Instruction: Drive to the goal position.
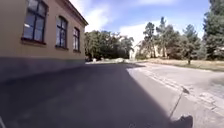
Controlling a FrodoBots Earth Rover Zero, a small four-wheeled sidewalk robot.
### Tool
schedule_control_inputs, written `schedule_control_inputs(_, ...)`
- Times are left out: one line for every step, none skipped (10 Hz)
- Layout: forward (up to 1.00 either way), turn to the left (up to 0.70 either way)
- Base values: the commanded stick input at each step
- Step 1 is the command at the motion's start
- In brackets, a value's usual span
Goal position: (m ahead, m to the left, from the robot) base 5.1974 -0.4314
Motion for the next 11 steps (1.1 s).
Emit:
schedule_control_inputs(0.70, 0.00)
schedule_control_inputs(0.70, 0.00)
schedule_control_inputs(0.70, 0.00)
schedule_control_inputs(0.70, 0.00)
schedule_control_inputs(0.70, 0.00)
schedule_control_inputs(0.70, 0.00)
schedule_control_inputs(0.70, 0.00)
schedule_control_inputs(0.70, 0.00)
schedule_control_inputs(0.70, 0.00)
schedule_control_inputs(0.70, 0.00)
schedule_control_inputs(0.70, 0.00)
